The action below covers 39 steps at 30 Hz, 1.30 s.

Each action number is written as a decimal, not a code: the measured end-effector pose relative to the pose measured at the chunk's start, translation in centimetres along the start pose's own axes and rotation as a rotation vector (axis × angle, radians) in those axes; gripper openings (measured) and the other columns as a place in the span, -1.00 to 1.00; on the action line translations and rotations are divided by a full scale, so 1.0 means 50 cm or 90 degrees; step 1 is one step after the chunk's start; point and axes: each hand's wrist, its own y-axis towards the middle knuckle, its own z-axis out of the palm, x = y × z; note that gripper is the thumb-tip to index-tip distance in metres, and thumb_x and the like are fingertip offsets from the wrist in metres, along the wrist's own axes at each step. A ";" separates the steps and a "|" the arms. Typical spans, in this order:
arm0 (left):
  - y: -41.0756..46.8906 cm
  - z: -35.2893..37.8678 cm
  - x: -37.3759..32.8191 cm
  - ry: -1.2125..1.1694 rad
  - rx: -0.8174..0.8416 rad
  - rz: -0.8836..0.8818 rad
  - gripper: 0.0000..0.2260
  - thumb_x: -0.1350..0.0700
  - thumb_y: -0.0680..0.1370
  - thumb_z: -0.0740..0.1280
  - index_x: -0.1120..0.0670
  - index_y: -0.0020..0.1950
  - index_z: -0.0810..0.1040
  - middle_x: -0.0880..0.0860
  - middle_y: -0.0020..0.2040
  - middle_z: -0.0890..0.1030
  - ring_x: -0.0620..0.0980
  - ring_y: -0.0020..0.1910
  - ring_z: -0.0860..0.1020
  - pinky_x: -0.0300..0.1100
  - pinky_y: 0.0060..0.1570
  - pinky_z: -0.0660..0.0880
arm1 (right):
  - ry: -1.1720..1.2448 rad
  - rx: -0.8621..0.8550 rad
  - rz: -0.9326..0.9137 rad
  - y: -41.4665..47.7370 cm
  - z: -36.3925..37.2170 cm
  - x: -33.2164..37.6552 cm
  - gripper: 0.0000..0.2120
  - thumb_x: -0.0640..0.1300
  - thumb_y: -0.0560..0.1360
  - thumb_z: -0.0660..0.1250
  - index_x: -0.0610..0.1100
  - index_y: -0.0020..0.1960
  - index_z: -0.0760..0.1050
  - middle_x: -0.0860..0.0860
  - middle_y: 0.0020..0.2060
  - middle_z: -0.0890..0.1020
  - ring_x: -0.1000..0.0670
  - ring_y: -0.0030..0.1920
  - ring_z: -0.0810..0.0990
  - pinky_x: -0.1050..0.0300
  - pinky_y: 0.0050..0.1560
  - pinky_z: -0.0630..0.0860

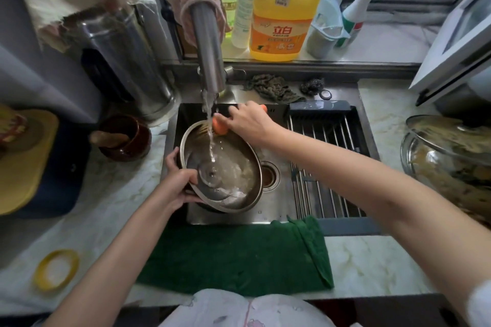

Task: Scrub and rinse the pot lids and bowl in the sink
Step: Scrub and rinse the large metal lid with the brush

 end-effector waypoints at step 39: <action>-0.006 -0.008 -0.009 -0.199 0.114 0.055 -0.66 0.41 0.33 0.05 0.23 -0.18 0.60 0.12 -0.27 0.58 0.06 -0.24 0.51 -0.21 -0.35 0.54 | 1.131 -0.372 0.760 -0.225 0.002 0.049 -0.81 -0.33 0.40 0.42 -0.16 -0.04 0.50 -0.09 -0.22 0.60 -0.01 -0.22 0.58 0.07 -0.10 0.53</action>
